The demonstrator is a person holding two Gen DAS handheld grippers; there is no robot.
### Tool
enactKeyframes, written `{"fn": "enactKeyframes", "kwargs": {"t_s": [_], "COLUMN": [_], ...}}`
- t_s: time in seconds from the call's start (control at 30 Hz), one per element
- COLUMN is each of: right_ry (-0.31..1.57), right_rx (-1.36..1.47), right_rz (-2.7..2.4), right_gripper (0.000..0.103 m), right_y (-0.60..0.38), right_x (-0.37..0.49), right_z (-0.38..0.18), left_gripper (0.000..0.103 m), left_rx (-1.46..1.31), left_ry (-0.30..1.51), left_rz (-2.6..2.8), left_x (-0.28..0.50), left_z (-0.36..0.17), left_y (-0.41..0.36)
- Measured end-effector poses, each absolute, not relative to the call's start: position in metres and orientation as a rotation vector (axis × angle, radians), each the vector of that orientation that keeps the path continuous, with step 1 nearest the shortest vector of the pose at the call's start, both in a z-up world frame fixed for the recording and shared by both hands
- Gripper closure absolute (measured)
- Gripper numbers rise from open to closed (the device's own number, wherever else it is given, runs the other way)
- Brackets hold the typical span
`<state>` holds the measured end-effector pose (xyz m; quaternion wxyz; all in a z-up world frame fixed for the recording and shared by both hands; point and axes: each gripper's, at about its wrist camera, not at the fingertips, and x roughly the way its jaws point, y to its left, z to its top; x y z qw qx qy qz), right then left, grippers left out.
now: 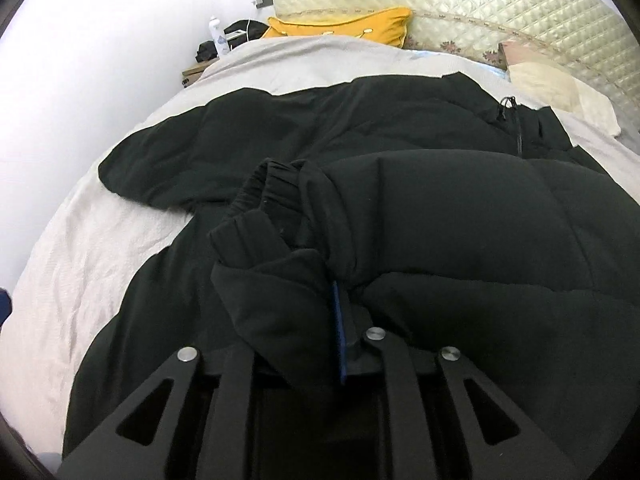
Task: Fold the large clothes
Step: 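Lift the sleeve with the right gripper and fold it across the jacket body, then release the sleeve with the right gripper and withdraw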
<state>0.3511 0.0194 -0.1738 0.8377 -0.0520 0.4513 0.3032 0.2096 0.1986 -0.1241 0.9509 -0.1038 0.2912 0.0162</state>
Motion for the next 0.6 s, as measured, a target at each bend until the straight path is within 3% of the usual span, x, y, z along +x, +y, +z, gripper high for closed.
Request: {"fn": "enactKeyframes", "kwargs": {"t_s": [0.07,0.13,0.17,0.3,0.6], "right_ry": [0.967,0.973,0.974,0.955,0.810], "right_rx": [-0.106,-0.116,-0.128,-0.110,-0.030], "right_rz": [0.641,0.642,0.638,0.646,0.563], "right_gripper": [0.081,0.066,0.054,0.037,0.034], "right_y": [0.016,0.014,0.015,0.008,-0.060], "right_x": [0.347,0.342,0.338,0.326,0.294], "right_z": [-0.171,-0.168,-0.166,-0.157,-0.113], "left_gripper": [0.003,0.003,0.003,0.003,0.003], "left_rx": [-0.206,-0.212,-0.215,-0.207,-0.185], "left_ry": [0.589,0.594,0.598,0.606,0.574], "left_rz": [0.032,0.024,0.022,0.025,0.022], "left_x": [0.207,0.207,0.207,0.207,0.193], "left_z": [-0.123,-0.124,-0.125,-0.128,-0.108], "left_y": [0.197,0.195,0.194,0.193,0.176]}}
